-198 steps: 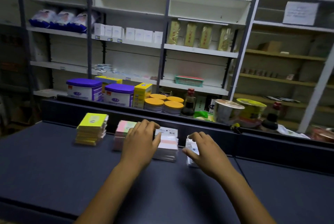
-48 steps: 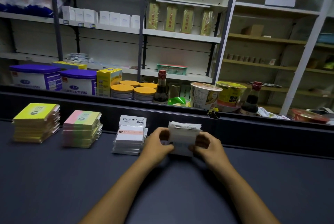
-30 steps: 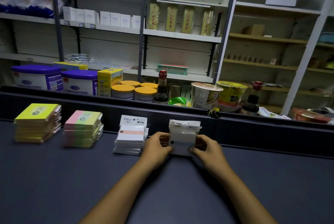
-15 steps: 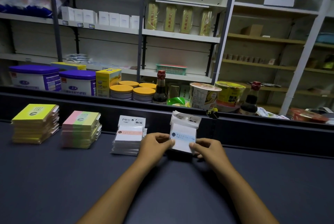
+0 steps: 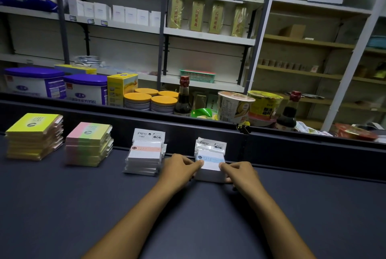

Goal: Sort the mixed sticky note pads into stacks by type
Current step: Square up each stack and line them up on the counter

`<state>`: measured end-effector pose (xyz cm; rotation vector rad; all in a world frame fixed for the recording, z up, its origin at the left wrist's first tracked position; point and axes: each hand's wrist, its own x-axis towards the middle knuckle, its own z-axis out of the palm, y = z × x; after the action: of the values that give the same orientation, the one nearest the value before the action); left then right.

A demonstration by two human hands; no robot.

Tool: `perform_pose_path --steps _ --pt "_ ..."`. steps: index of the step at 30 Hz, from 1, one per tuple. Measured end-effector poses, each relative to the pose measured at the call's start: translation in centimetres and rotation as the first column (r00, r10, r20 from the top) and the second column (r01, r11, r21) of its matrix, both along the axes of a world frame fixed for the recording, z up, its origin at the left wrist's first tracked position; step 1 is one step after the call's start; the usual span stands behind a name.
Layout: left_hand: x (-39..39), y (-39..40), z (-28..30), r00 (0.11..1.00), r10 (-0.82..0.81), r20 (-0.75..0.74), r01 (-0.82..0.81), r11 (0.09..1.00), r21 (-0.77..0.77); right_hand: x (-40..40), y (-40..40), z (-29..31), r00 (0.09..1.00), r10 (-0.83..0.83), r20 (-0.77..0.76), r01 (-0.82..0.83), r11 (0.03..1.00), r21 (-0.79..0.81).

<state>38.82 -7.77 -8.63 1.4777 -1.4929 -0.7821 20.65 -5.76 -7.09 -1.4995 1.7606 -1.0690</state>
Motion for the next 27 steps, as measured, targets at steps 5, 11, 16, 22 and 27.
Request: perform_pose_path --steps 5,11,16,22,27 --pt "-0.2 0.1 0.2 0.996 0.000 0.088 0.002 1.000 -0.025 0.1 -0.1 0.2 0.994 -0.025 -0.106 0.025 1.000 -0.003" --pt "0.5 2.6 1.5 0.983 0.070 0.171 -0.024 0.965 -0.260 0.4 0.3 1.1 0.968 -0.141 -0.208 0.075 0.952 -0.296" --pt "6.0 4.0 3.6 0.970 0.212 0.117 -0.121 0.843 -0.525 4.2 1.0 2.6 0.960 -0.049 -0.277 -0.106 0.850 -0.516" --pt "13.2 2.3 3.1 0.910 0.329 0.254 -0.224 0.903 -0.367 12.5 -0.6 3.2 0.956 0.172 -0.238 -0.233 0.938 -0.257" --pt "14.5 0.3 1.6 0.911 0.242 0.334 -0.198 0.967 -0.161 16.4 -2.3 1.8 0.944 0.144 -0.297 -0.160 0.987 -0.032"
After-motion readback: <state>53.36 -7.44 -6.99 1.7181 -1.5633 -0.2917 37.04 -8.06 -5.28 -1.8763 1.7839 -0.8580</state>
